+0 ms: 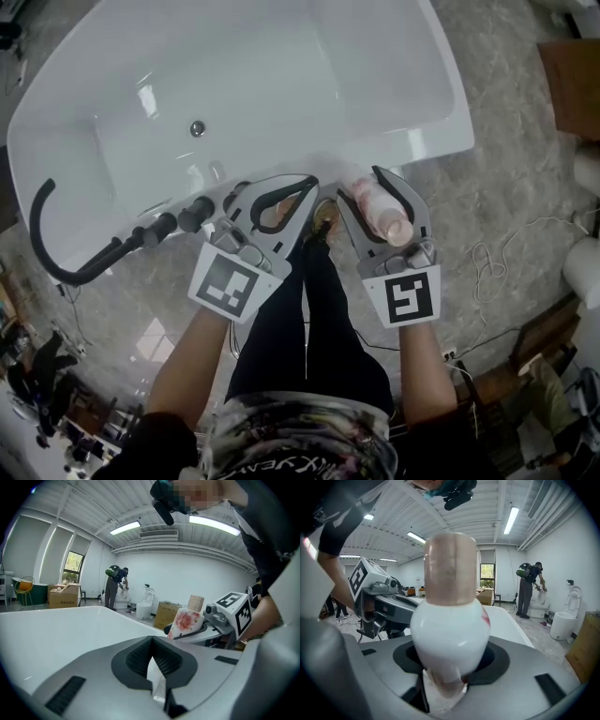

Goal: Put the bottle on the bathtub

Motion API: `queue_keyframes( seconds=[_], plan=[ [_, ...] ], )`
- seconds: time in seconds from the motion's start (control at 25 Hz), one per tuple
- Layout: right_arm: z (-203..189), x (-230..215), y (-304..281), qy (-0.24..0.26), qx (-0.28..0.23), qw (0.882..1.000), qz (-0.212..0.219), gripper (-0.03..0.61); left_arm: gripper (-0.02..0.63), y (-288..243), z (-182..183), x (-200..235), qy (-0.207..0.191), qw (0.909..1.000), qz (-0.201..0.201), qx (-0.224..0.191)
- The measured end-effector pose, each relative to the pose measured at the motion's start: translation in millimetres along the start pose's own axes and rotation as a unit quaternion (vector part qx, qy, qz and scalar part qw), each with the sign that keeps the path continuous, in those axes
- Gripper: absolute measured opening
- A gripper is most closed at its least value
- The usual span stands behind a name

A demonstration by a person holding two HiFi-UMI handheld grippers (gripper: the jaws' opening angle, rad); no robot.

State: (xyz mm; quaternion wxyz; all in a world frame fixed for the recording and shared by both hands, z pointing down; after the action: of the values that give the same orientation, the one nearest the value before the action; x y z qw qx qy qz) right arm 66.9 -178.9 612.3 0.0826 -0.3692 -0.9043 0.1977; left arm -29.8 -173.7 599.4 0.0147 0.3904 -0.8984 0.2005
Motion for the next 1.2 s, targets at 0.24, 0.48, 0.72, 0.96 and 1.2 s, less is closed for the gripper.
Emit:
queue_keyframes(
  seconds=[0.24,0.48,0.72,0.96,1.2],
  plan=[
    [-12,-3,-12,0.003,-0.003,1.000,-0.003,0.222,0.010,-4,-15,5,-0.002,0.9999,0.007,0.009],
    [-21,-8,-25,0.001,0.000,1.000,-0.005,0.222,0.010,-13,-25,8,0.001,0.9999,0.005,0.015],
    [-21,-7,-29,0.026,0.009,1.000,0.010,0.222,0.011,-19,-24,7,0.000,0.9998,0.003,0.018],
    [-22,-5,-29,0.030,0.011,0.999,0.015,0.225,0.009,-21,-23,8,-0.003,0.9998,0.003,0.022],
    [-22,-5,-30,0.017,-0.003,1.000,0.009,0.229,0.011,-23,-25,10,0.008,0.9997,0.006,0.022]
  ],
)
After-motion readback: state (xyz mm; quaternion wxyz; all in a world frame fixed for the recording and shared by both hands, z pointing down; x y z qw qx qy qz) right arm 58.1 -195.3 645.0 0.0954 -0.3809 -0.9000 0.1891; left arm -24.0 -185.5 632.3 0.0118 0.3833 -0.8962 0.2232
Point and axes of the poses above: the fingertips, and each gripper's own axes: y backward along the fingers, x to its left, z out of its top, the point moved 4 cm from there along y, backward along the fingers, and after that the axes turned 1 degree about -z, right-handed, at the moved point
